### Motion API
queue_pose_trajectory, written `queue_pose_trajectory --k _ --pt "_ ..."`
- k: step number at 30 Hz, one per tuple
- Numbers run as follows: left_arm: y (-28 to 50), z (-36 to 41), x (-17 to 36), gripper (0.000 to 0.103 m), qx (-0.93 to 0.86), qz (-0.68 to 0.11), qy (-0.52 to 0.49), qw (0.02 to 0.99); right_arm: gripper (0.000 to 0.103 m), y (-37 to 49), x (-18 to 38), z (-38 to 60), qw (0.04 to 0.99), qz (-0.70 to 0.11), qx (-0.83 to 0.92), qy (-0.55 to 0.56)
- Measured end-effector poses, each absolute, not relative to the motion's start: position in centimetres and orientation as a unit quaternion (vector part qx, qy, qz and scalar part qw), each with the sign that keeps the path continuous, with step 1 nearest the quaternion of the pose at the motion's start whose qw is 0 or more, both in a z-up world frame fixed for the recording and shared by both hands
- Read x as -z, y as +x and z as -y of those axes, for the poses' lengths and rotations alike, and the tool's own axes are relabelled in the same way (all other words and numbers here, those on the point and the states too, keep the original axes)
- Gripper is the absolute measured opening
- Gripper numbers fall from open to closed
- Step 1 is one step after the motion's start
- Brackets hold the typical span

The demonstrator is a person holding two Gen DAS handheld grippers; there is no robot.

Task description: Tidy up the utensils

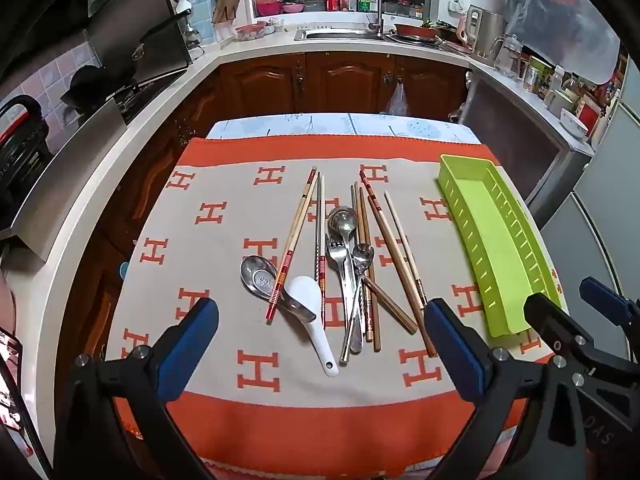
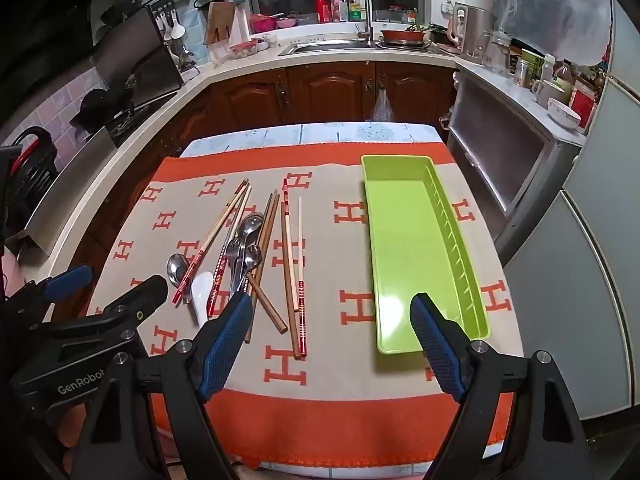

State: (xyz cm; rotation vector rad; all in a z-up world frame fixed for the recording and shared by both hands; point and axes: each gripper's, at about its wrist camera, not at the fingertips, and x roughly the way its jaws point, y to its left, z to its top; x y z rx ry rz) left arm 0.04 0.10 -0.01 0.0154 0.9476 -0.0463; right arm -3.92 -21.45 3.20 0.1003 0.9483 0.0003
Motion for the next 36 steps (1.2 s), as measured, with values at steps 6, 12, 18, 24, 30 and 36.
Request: queue_pose_trajectory --k 6,12,18,24,30,36 --pt "-0.07 -0.59 0.12 0.098 0.024 -0.455 0.010 0.890 0.082 -3.95 -3.06 21.41 0.891 -0.452 -0.002 0.046" --pt "-0.08 0.22 0.47 0.098 0.020 -0.455 0.014 0.890 0.082 -3.81 -3.06 20.80 0.890 -0.455 -0.003 0.044" --pt "0.03 0.09 0.72 0.098 0.020 -0.462 0.015 0.886 0.082 -3.82 -2.56 21.32 0.888 -0.458 -0.004 0.049" --pt "-0.10 0.21 0.60 0.098 0.018 -0.460 0.019 0.887 0.082 -3.80 -2.65 21.20 0.888 -0.457 -0.004 0.049" --pt "-0.21 0.17 0.49 0.098 0.016 -0.459 0.018 0.888 0.082 -3.83 -2.51 21.21 0.890 -0.453 -0.006 0.047" --pt "-0.23 0.18 0.46 0.098 0.016 -0.458 0.018 0.888 0.082 -3.81 -2.55 21.20 0.890 -0.454 -0.006 0.047"
